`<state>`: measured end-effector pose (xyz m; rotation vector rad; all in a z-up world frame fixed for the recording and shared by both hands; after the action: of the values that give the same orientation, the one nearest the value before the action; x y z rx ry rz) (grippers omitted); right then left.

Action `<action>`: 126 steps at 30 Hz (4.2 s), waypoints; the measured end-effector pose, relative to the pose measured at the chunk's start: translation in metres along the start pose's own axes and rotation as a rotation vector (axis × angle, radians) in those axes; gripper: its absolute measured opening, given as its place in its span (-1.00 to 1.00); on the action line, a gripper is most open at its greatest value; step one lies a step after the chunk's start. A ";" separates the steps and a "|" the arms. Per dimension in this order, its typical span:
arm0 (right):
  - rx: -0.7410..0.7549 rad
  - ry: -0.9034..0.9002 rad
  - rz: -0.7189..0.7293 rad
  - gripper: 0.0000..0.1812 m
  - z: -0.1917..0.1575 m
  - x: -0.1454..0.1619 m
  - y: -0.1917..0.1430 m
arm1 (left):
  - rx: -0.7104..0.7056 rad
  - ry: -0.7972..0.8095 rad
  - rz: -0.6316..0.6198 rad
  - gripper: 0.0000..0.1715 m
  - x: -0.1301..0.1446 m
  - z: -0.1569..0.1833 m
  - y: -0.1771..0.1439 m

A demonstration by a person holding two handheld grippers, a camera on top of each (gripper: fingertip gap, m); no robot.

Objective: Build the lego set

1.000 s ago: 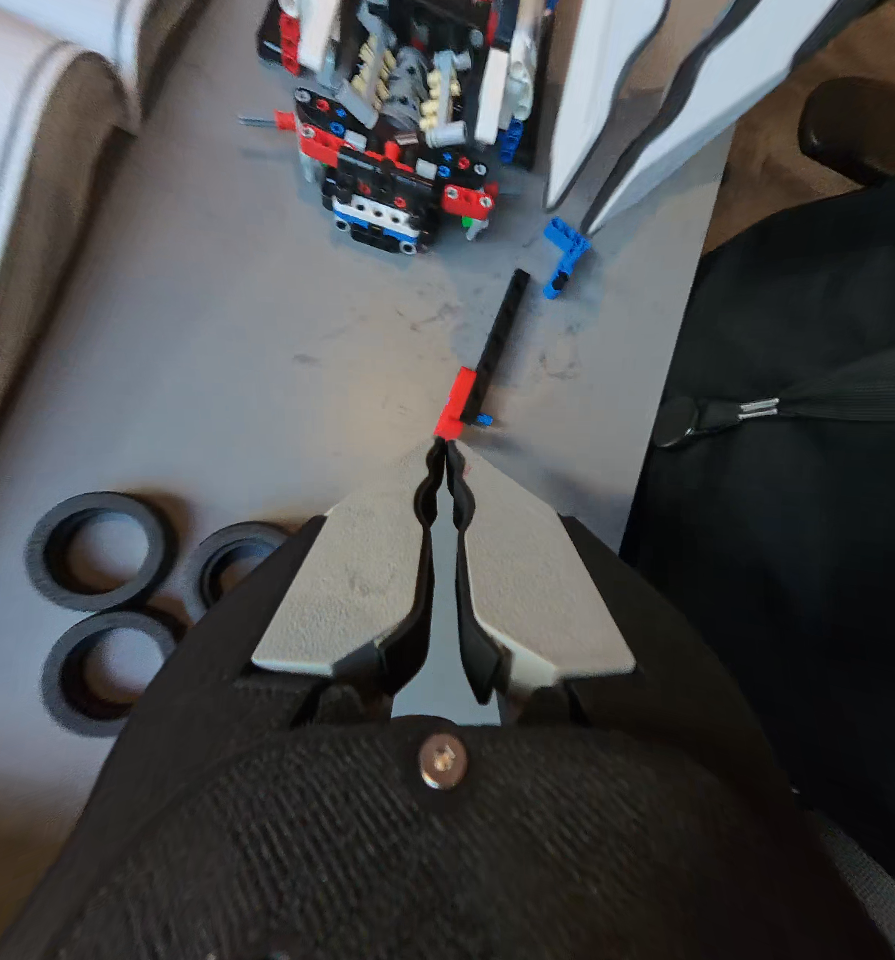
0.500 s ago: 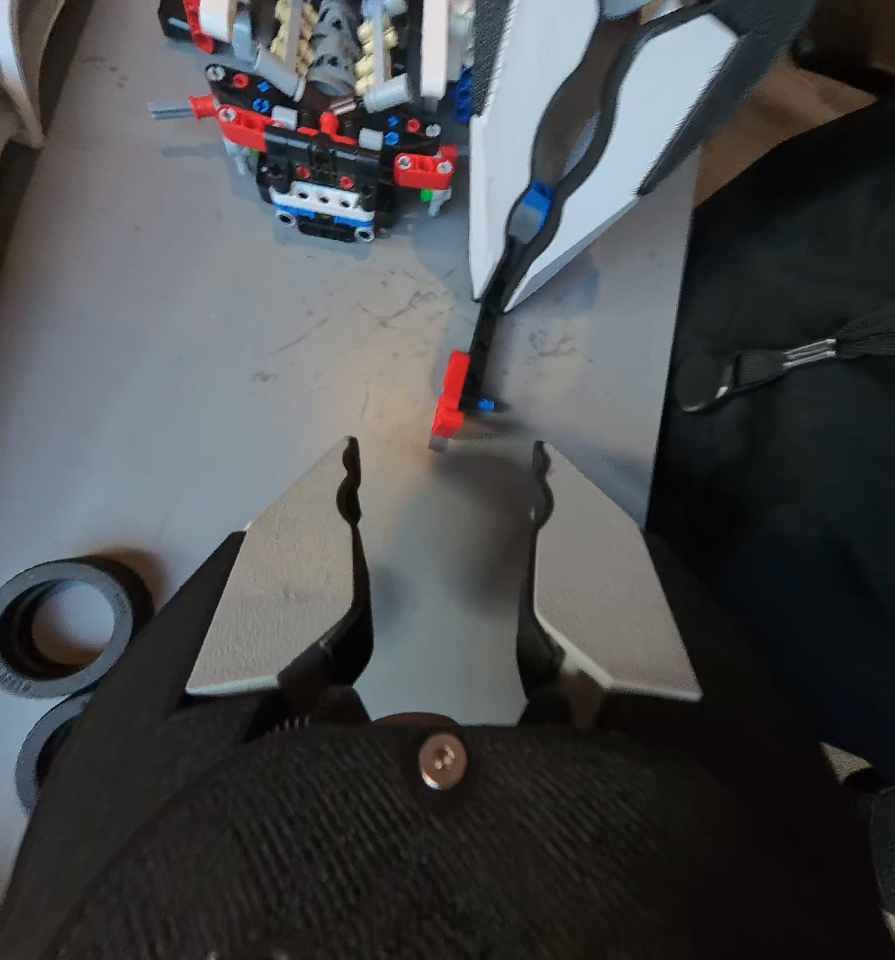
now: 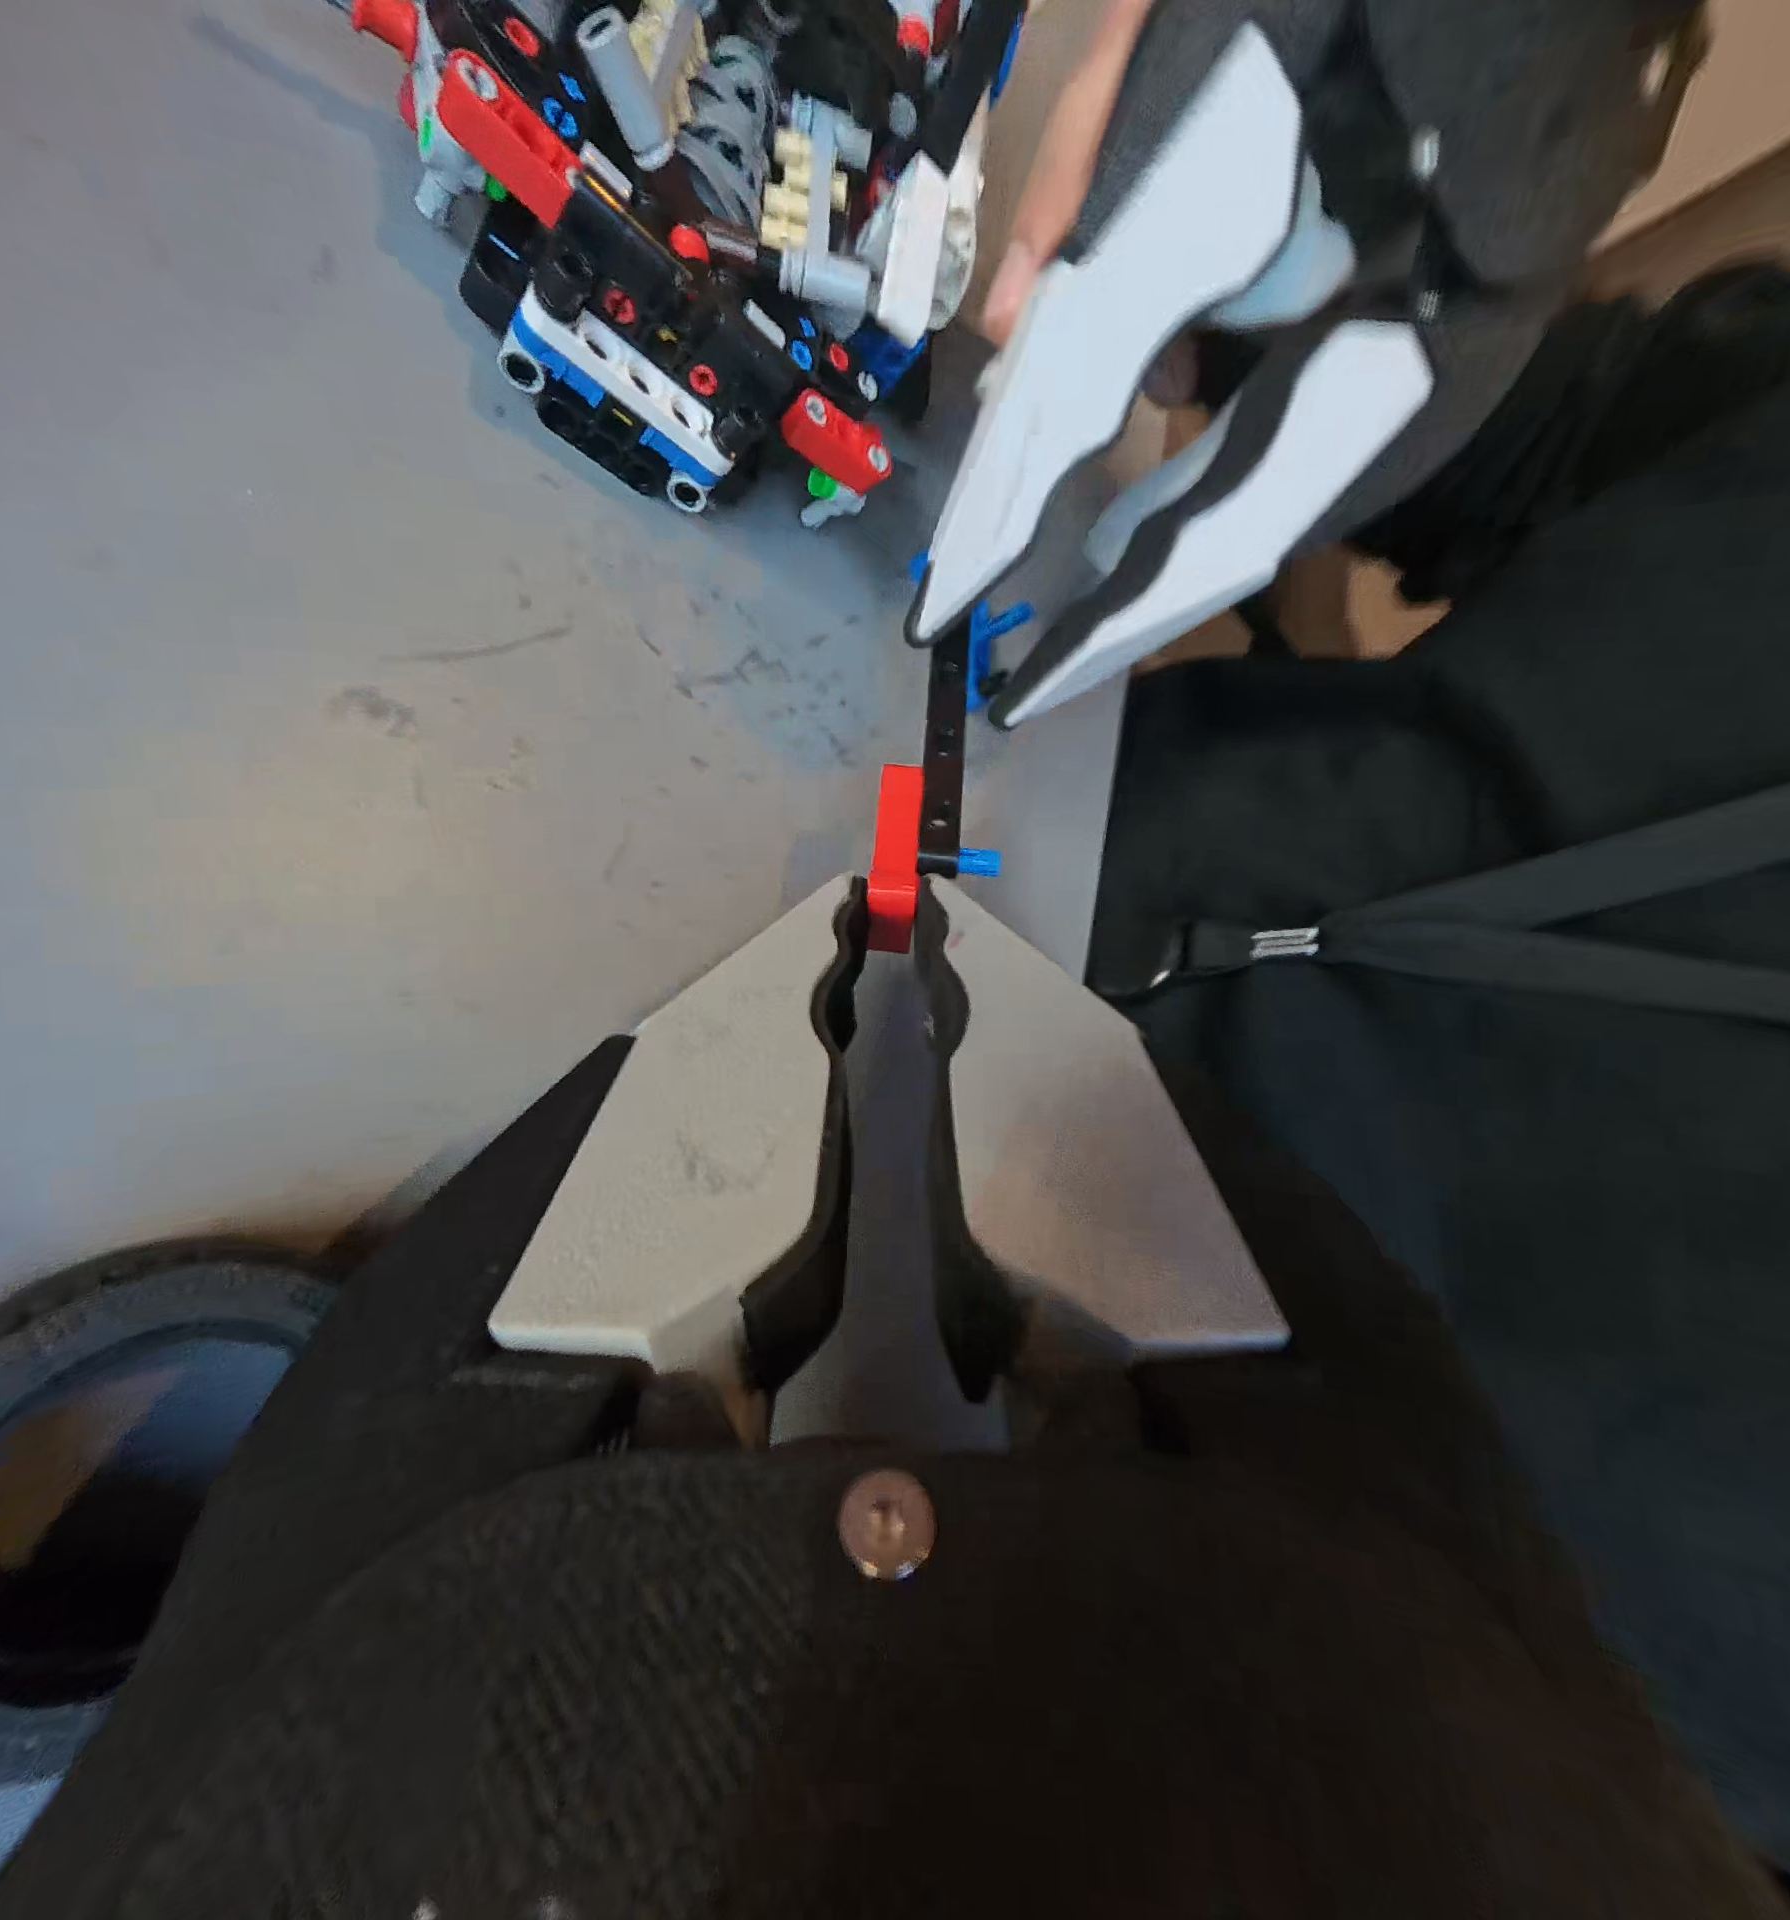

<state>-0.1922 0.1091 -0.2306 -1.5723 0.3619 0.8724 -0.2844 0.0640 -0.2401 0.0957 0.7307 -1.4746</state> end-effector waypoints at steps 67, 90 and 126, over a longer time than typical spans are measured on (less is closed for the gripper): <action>0.144 -0.185 0.006 -0.75 -0.007 0.052 -0.034 | -0.280 0.577 -0.331 -0.64 -0.022 0.022 0.060; 0.188 -0.104 0.027 -0.92 -0.016 0.053 -0.018 | -0.243 0.597 -0.315 -0.94 -0.017 0.014 0.067; 0.152 -0.119 0.158 -0.77 -0.016 0.035 -0.030 | -0.246 0.713 -0.417 -0.94 -0.016 0.017 0.065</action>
<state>-0.1434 0.1092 -0.2341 -1.3589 0.4612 1.0309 -0.2164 0.0782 -0.2426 0.3038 1.5783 -1.7396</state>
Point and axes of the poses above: each gripper's, where its closed fingertips meet, y out along the fingers, x out of its underside, z = x × y across the jaws, the point moved 4 cm from there along -y, back along the fingers, and after that the axes turned 10 degrees about x, right-handed, at the moved point
